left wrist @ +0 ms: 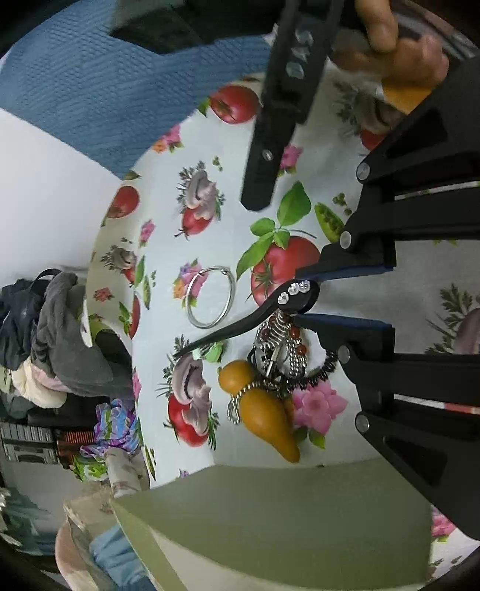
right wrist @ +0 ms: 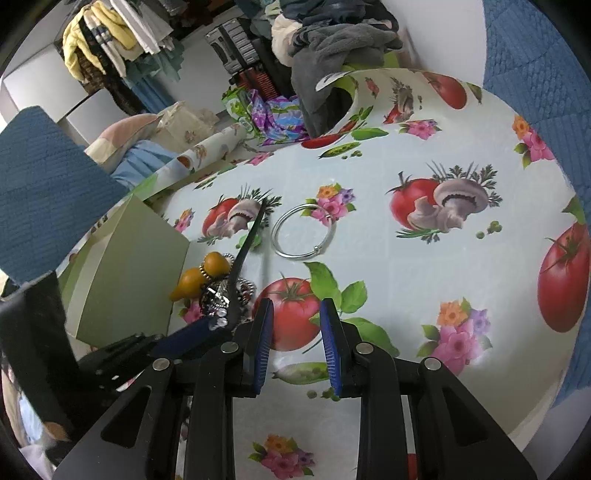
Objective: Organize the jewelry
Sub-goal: 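Lower the left tool onto the black hairpin and grasp it, then lift the black hairpin with the left tool toward the white box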
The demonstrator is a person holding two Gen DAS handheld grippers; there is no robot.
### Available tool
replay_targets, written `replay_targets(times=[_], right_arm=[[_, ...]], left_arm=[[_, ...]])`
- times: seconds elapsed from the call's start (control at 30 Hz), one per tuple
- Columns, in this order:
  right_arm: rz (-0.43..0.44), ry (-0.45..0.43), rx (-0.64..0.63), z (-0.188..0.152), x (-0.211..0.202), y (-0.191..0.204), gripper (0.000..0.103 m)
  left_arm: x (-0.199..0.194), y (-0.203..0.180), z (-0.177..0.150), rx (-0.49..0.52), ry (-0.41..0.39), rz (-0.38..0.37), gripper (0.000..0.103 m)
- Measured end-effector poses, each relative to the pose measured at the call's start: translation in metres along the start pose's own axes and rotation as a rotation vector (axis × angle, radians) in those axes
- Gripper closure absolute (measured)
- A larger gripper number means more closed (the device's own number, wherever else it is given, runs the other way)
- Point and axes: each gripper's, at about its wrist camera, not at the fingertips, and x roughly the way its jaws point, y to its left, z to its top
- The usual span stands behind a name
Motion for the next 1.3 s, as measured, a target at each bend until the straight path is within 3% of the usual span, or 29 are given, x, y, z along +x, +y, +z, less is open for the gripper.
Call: replay_targets(times=[0.43, 0.67, 0.97, 1.3], right_arm=[[0.025, 0.071, -0.057, -0.012, 0.014, 0.014, 0.079], [0.064, 0.083, -0.055, -0.013, 0.021, 0.020, 0.079], [0.030, 0.098, -0.078, -0.016, 0.025, 0.025, 0.079], [0.025, 0.075, -0.070, -0.014, 0.018, 0.022, 0.079]], left_arm=[[-0.021, 0.010, -0.016, -0.052, 0.008, -0.061, 0.085], [-0.040, 0.005, -0.029, -0.025, -0.012, -0.056, 0.085], [-0.012, 0.022, -0.056, -0.089, 0.126, -0.057, 0.085], [-0.014, 0.023, -0.045, -0.136, 0.105, -0.036, 0.076]])
